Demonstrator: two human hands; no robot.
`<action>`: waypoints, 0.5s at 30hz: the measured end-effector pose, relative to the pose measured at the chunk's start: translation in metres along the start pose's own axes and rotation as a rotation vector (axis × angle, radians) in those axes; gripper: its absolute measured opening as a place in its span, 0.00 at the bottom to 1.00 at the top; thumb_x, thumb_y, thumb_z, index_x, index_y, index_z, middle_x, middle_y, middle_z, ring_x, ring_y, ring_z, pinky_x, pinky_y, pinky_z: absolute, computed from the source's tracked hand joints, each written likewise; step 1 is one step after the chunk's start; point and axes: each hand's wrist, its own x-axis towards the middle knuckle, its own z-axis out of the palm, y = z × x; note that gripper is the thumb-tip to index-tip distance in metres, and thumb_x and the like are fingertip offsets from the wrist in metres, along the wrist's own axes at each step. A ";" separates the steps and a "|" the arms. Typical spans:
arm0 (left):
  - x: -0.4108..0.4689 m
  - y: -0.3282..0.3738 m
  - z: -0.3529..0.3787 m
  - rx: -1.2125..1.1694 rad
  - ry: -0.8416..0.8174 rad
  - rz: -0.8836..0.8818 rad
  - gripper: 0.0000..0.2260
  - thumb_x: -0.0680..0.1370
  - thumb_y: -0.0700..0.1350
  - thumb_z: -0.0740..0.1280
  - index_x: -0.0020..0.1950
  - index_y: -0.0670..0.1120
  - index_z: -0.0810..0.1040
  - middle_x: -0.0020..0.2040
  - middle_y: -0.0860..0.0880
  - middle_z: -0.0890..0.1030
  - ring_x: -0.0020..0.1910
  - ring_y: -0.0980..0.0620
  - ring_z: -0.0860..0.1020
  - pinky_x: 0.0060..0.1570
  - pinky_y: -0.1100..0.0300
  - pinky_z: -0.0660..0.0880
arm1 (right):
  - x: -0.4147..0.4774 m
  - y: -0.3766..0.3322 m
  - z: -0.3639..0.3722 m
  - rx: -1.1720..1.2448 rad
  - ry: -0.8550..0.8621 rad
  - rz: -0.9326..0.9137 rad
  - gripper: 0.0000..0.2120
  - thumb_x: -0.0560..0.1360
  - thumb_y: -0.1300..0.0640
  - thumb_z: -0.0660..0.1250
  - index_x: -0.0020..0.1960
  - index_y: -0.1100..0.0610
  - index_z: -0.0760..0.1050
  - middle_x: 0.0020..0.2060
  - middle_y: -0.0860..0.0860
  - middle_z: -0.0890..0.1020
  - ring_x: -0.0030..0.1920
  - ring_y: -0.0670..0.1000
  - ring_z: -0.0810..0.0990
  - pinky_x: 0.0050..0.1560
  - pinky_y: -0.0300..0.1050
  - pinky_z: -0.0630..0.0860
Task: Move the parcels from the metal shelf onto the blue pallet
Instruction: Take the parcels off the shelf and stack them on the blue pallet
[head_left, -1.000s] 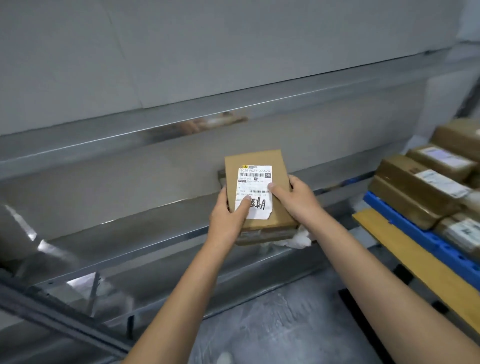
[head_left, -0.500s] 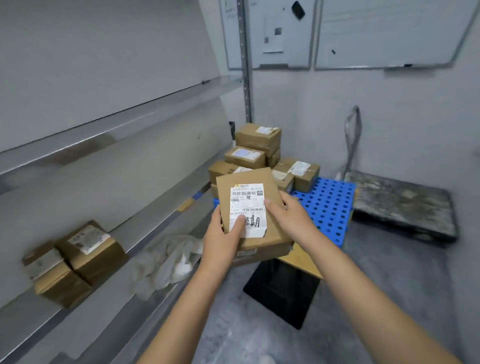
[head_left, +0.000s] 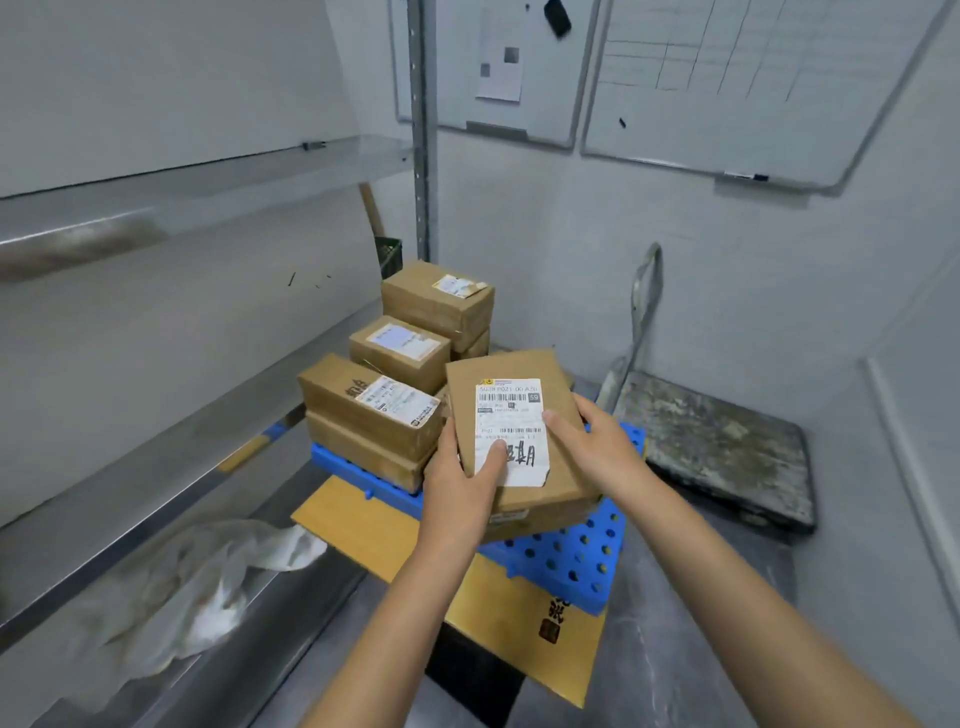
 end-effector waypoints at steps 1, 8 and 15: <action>0.011 -0.002 0.009 -0.006 0.009 -0.009 0.20 0.77 0.54 0.67 0.67 0.66 0.66 0.53 0.67 0.77 0.53 0.65 0.76 0.48 0.63 0.75 | 0.016 0.003 -0.004 -0.010 -0.007 0.004 0.12 0.78 0.48 0.63 0.61 0.43 0.73 0.51 0.39 0.81 0.47 0.37 0.79 0.41 0.35 0.73; 0.058 -0.022 0.048 0.040 0.088 -0.096 0.24 0.77 0.56 0.67 0.71 0.63 0.64 0.60 0.60 0.75 0.58 0.61 0.75 0.56 0.58 0.75 | 0.102 0.035 -0.007 -0.060 -0.110 0.078 0.13 0.77 0.46 0.64 0.62 0.44 0.72 0.51 0.41 0.81 0.49 0.42 0.80 0.42 0.39 0.74; 0.067 -0.044 0.075 0.019 0.210 -0.188 0.18 0.77 0.54 0.68 0.61 0.70 0.64 0.57 0.66 0.77 0.57 0.63 0.76 0.54 0.59 0.77 | 0.158 0.064 0.006 -0.205 -0.293 0.049 0.12 0.78 0.47 0.62 0.60 0.46 0.67 0.47 0.39 0.75 0.44 0.35 0.73 0.37 0.32 0.66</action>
